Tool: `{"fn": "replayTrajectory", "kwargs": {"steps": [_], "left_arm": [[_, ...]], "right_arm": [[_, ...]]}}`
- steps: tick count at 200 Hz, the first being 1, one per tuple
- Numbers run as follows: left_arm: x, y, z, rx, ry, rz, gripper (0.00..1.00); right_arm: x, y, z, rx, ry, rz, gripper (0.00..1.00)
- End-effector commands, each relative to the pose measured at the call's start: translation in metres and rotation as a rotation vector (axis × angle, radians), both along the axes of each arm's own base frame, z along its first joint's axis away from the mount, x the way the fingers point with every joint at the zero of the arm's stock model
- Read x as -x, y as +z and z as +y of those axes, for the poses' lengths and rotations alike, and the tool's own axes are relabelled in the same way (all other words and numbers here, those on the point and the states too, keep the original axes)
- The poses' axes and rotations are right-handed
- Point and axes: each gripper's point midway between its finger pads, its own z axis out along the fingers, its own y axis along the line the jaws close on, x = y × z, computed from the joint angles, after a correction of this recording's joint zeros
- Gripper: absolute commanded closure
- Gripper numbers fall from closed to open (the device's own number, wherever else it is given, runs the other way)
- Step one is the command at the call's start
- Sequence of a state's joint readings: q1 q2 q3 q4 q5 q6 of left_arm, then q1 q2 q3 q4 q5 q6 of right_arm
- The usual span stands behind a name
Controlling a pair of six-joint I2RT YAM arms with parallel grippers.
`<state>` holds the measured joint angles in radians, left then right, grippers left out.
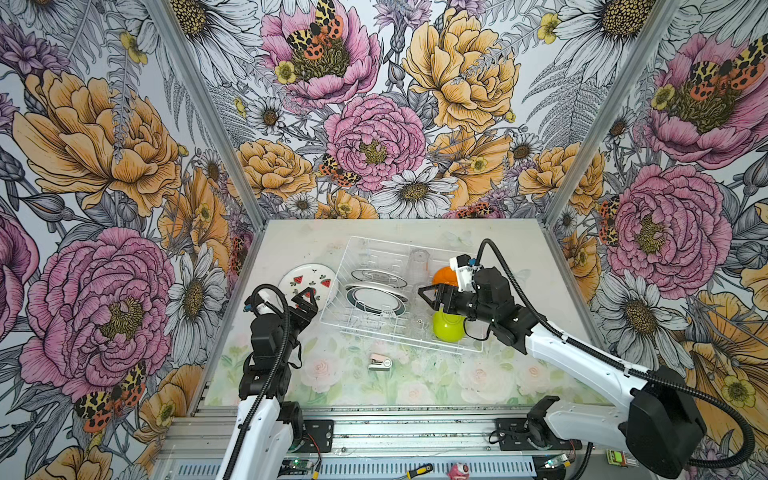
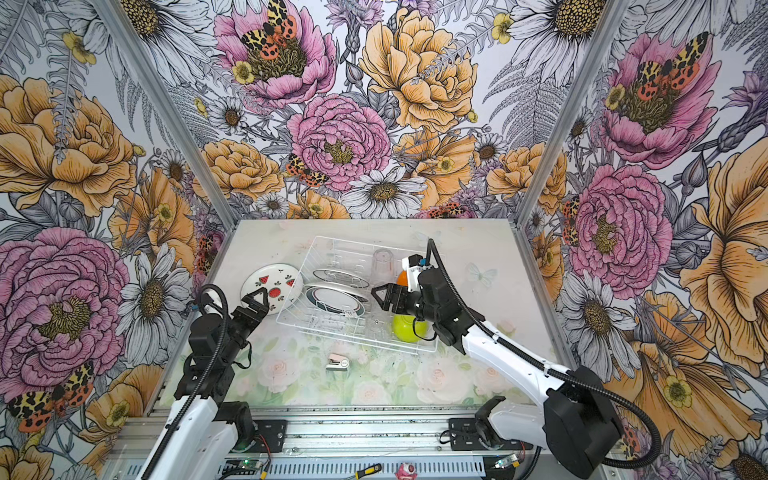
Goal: Unload the mixed dishes from the dish rack
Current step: 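Raise the left gripper off the plate while the right gripper reaches into the rack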
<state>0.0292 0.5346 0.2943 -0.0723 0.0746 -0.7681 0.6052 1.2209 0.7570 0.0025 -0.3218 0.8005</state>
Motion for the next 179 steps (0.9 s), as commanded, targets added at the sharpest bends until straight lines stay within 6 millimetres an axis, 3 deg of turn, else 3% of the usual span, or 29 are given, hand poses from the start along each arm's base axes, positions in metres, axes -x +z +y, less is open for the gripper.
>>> {"fn": "replayTrajectory", "kwargs": {"steps": [1,50,98,179], "left_arm": [[0.008,-0.002,-0.004,-0.123,-0.051,-0.008,0.01],[0.013,0.001,-0.023,-0.117,-0.141,-0.072,0.01],[0.017,-0.016,-0.05,-0.17,-0.271,-0.079,0.01],[0.023,-0.006,-0.056,-0.175,-0.286,-0.144,0.01]], "right_arm": [[-0.004,0.021,0.014,0.02,0.039,-0.085,0.19],[-0.001,0.02,0.035,0.064,0.099,-0.108,0.19],[0.001,0.011,0.047,0.11,0.132,-0.123,0.2],[-0.005,-0.023,0.074,0.225,0.163,-0.115,0.24]]}}
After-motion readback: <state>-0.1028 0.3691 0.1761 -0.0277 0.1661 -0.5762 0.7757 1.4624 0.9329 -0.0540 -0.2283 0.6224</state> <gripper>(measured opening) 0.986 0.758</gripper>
